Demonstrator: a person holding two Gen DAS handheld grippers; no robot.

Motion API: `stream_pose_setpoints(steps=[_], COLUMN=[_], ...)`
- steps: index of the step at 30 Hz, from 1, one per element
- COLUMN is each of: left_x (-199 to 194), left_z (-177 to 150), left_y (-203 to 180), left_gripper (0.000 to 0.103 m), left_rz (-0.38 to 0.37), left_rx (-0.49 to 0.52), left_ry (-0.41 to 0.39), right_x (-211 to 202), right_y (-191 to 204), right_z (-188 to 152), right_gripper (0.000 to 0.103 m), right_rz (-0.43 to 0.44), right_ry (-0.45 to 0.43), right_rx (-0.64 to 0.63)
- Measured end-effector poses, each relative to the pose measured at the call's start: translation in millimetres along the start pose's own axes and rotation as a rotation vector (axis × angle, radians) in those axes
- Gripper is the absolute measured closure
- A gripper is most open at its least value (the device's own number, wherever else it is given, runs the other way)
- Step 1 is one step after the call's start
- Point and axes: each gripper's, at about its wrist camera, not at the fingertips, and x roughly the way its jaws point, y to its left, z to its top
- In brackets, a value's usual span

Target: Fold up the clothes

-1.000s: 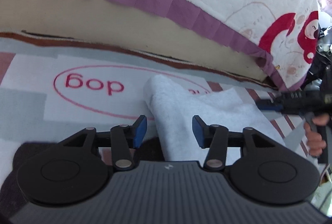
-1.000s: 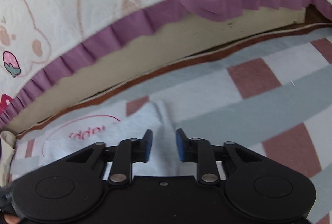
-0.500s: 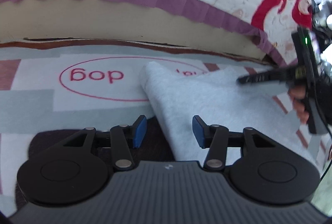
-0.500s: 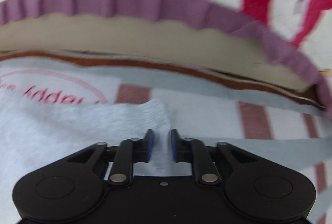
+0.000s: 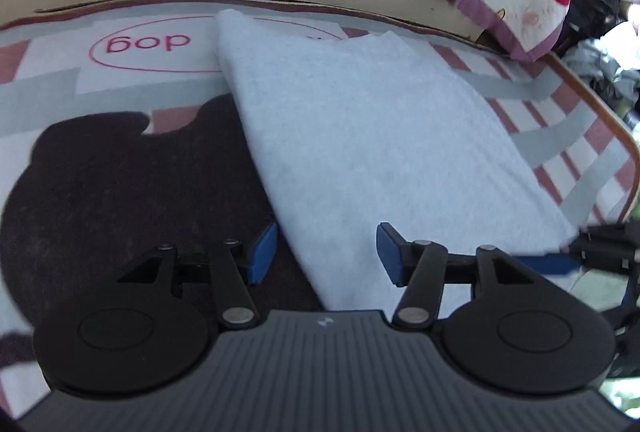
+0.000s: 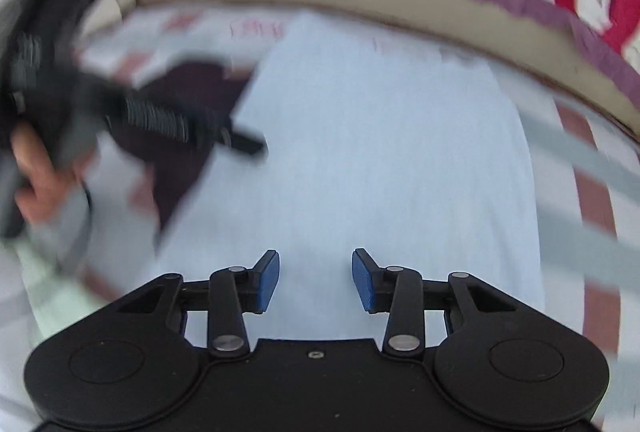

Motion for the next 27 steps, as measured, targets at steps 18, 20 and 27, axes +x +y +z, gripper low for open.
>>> stream_pose_setpoints(steps=[18, 20, 27], left_x=[-20, -18, -24], left_z=[-96, -97, -76], left_y=[-7, -6, -6], left_gripper=[0.042, 0.042, 0.091], left_rz=[-0.434, -0.43, -0.411], left_rx=[-0.448, -0.467, -0.293], left_ry=[0.216, 0.201, 0.116], right_x=[-47, -44, -54], right_y=[-89, -92, -63], right_z=[-100, -102, -94], right_gripper=[0.046, 0.046, 0.047], right_rz=[0.157, 0.188, 0.035], right_ry=[-0.142, -0.157, -0.199], right_rx=[0.744, 0.811, 0.698])
